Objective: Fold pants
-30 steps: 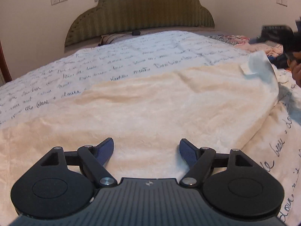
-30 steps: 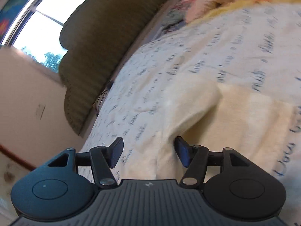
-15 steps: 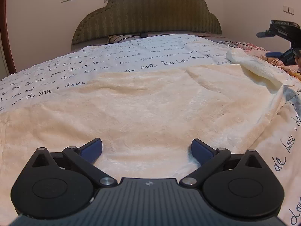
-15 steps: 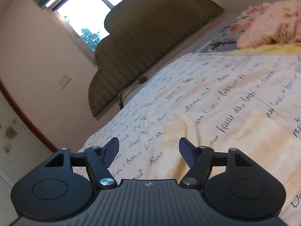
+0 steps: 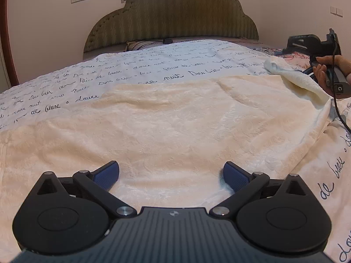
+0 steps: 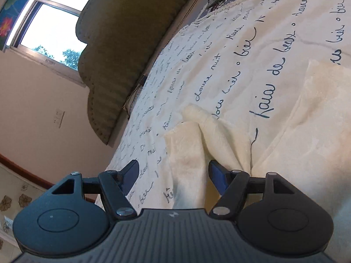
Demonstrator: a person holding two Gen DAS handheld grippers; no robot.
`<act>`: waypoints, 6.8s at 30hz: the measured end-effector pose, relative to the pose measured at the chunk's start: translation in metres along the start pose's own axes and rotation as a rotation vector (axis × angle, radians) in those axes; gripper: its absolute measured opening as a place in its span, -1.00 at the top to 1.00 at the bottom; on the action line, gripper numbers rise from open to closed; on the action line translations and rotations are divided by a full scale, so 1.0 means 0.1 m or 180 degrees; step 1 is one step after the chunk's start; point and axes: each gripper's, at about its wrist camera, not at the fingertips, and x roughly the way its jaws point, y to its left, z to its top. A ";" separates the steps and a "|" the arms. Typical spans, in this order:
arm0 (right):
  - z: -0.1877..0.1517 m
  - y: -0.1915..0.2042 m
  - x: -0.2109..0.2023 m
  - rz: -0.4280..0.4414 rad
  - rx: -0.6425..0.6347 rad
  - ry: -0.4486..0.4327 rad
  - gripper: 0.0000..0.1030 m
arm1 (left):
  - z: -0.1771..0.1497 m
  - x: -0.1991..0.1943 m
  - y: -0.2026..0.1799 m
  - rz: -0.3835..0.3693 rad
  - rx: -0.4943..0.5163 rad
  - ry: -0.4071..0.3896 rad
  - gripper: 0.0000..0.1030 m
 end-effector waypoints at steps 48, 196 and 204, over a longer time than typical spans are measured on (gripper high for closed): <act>-0.08 -0.10 -0.65 -0.1058 -0.1882 -0.0062 -0.37 | 0.40 0.08 -0.56 -0.0252 0.0516 0.0084 -0.93; -2.33 0.85 -1.41 -0.0268 -0.4151 0.0135 0.70 | 1.31 0.86 -0.75 -0.0802 -0.0014 0.0438 -0.57; -2.26 0.72 -0.89 -0.0504 -0.3861 0.0612 0.69 | 1.30 1.01 -0.73 -0.0558 0.0054 0.0394 -0.53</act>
